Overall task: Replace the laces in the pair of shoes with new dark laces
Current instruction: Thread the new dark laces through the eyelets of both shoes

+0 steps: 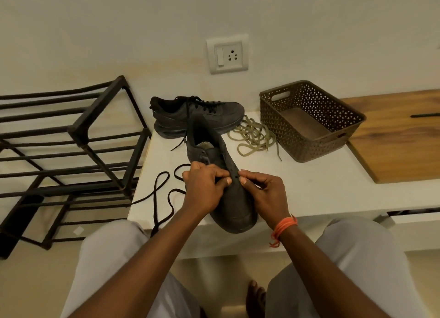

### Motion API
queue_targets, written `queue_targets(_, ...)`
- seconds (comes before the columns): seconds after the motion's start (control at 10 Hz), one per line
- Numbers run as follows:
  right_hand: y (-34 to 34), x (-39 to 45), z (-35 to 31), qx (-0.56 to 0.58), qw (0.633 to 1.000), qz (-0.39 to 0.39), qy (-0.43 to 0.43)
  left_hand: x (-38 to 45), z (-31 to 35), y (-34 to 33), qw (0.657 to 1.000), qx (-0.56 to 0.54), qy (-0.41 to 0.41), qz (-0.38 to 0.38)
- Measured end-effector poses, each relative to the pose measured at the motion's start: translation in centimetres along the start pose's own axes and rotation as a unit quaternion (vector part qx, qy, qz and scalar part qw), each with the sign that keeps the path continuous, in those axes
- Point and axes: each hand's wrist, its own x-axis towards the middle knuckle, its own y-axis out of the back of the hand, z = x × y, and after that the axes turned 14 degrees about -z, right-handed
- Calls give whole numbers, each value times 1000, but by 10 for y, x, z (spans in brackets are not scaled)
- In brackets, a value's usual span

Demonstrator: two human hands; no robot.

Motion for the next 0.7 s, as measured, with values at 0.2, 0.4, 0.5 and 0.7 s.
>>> queue_targets(0.2,-5,-4,-8,-27,999,-17,24,-11,1,-15,997,0,33,72)
queue_targets(0.4,-17,-2,-9,-51,996,59,33,-17,11,-13,996,-70,38,35)
queue_targets(0.5,-14,6,-19,-3,997,68,39,-26,12,-10,999,-22,34,-6)
queue_targets(0.7,36,7,-72,286,954,-87,1,-21,2,7,996,-19,34,-77)
